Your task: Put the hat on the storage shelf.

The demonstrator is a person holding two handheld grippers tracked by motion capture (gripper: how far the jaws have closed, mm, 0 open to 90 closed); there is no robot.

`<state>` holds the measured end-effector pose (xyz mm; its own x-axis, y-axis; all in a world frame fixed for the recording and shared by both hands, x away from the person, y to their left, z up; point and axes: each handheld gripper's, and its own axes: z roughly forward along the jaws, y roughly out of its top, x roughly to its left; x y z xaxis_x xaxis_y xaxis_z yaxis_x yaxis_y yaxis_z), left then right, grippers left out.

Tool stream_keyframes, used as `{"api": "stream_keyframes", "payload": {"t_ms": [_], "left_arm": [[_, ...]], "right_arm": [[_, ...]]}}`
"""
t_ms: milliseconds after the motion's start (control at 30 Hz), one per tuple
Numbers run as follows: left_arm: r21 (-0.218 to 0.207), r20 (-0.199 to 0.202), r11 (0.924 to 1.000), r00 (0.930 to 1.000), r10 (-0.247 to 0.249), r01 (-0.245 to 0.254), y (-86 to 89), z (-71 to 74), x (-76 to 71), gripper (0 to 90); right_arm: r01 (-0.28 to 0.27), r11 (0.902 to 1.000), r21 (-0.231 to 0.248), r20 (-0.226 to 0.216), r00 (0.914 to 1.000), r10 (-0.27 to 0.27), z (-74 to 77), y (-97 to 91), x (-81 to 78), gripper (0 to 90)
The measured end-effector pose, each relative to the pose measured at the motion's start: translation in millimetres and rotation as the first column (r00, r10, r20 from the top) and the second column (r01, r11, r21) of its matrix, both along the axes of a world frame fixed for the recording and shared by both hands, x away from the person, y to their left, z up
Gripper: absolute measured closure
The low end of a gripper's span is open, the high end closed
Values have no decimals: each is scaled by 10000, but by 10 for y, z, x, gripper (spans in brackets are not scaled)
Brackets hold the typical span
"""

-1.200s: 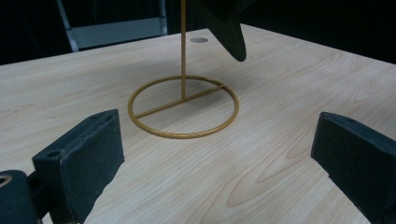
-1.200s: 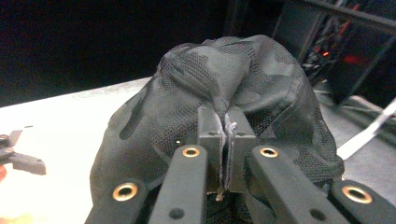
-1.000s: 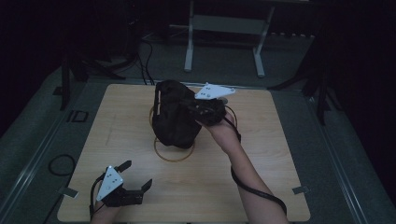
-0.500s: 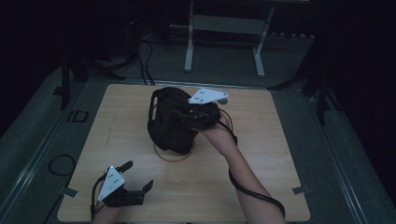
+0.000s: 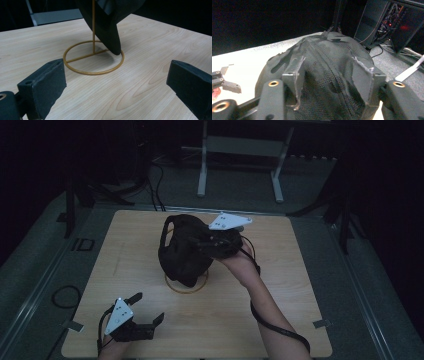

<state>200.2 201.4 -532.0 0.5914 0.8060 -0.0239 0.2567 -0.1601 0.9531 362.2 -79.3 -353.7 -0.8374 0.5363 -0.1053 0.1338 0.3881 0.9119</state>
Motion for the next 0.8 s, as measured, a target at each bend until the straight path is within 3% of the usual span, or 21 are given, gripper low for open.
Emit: {"api": "stream_keyframes", "payload": {"t_ms": [367, 400, 433, 500, 800], "left_arm": [[17, -22, 10000, 10000, -46, 46, -10, -3, 4, 28], [32, -28, 10000, 10000, -52, 52, -11, -3, 4, 28], [27, -23, 10000, 10000, -49, 49, -12, -3, 4, 28], [8, -34, 10000, 10000, -49, 50, -15, -4, 4, 28], [39, -61, 9999, 9999, -125, 125, -42, -11, 1, 27]], "right_arm": [[-393, 9991, 168, -375, 9985, 399, -60, -153, -44, 259], [-570, 9982, 188, -435, 9974, 578, -82, -189, -69, 166], [-649, 9977, 195, -450, 9968, 657, -91, -204, -82, 154], [-740, 9966, 359, -569, 9955, 760, -113, -246, -98, 147], [-536, 9982, 271, -811, 9952, 557, -284, -427, -156, 141]]}}
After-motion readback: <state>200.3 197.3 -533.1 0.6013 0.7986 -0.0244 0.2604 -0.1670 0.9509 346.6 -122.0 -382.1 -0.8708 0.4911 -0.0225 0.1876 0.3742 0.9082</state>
